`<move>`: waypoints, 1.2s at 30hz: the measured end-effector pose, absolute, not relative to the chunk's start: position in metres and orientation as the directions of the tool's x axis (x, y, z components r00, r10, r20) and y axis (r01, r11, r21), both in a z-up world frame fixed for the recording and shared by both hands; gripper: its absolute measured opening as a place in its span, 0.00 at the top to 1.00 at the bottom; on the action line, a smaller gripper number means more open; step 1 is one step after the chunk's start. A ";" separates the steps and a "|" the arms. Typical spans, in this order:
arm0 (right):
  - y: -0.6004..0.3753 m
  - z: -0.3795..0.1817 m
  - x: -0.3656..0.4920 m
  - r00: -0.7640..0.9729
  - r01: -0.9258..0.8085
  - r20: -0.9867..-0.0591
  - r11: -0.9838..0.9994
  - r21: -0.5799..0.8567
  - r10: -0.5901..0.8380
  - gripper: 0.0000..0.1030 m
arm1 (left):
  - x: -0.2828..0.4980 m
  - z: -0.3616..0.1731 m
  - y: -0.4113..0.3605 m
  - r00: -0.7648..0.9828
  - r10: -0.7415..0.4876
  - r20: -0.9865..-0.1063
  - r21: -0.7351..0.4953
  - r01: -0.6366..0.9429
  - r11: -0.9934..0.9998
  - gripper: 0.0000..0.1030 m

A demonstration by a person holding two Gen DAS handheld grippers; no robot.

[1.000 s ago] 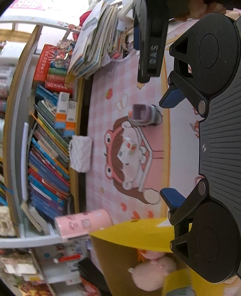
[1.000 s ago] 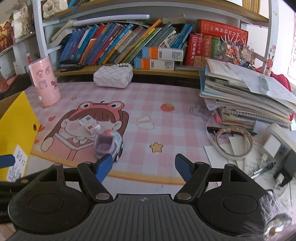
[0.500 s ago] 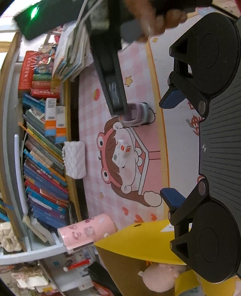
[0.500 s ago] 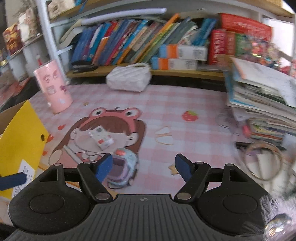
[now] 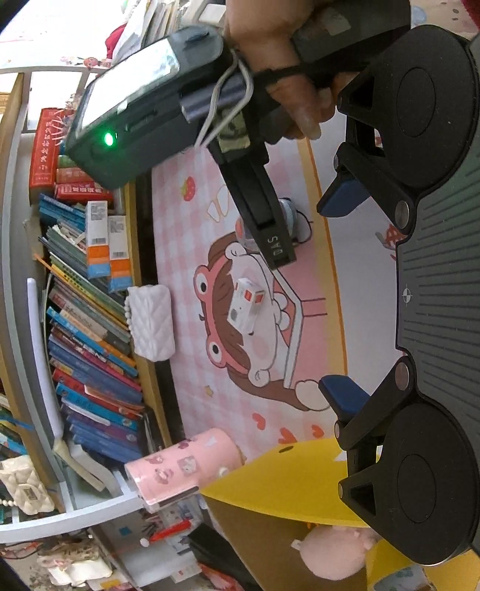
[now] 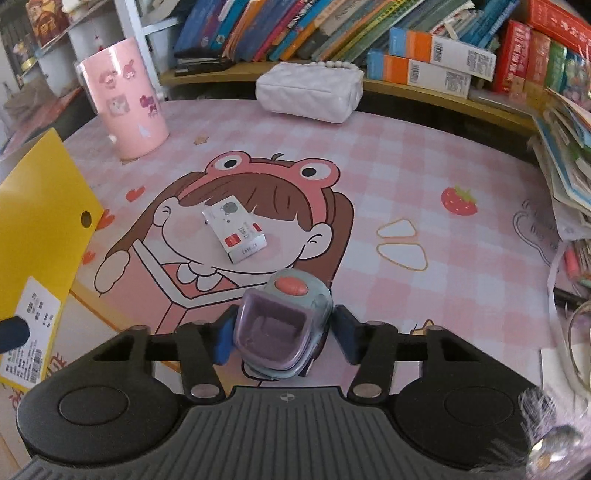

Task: Organize objects
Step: 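Grasp the purple-and-grey toy with the right tool while the left tool approaches the white staple box, then grasp the white staple box with the left tool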

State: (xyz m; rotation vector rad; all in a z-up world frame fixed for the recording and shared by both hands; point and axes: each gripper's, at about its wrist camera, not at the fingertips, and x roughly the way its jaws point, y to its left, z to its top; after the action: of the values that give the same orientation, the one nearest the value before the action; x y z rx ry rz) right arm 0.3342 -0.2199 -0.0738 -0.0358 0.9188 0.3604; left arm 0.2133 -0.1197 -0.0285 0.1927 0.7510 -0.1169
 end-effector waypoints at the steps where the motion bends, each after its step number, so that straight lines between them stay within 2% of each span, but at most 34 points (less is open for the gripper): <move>1: -0.223 -0.072 0.332 0.562 -0.319 -0.773 0.939 0.127 0.295 0.60 | 0.214 -0.028 -0.121 0.729 -0.041 -0.683 0.130 0.177 0.976 0.10; 2: -0.227 -0.069 0.330 0.571 -0.320 -0.765 0.939 0.127 0.298 0.63 | 0.215 -0.027 -0.122 0.733 -0.046 -0.679 0.127 0.180 0.975 0.10; 12: -0.283 -0.039 0.306 0.690 -0.196 -0.689 0.974 0.113 0.219 0.63 | 0.250 -0.037 -0.125 0.728 -0.061 -0.683 0.077 0.154 0.985 0.12; 24: -0.313 -0.037 0.273 0.691 -0.137 -0.696 0.980 0.142 0.197 0.63 | 0.313 -0.056 -0.120 0.743 -0.057 -0.667 0.022 0.096 0.995 0.14; 36: -0.319 -0.045 0.273 0.669 -0.116 -0.717 0.980 0.160 0.197 0.63 | 0.335 -0.071 -0.120 0.745 -0.065 -0.663 0.029 0.112 0.993 0.14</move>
State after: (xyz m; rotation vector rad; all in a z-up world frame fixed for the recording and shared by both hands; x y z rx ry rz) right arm 0.2733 -0.3186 -0.0448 0.1039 0.8191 0.1767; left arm 0.3347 -0.1198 -0.0707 0.0681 0.7234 -0.0971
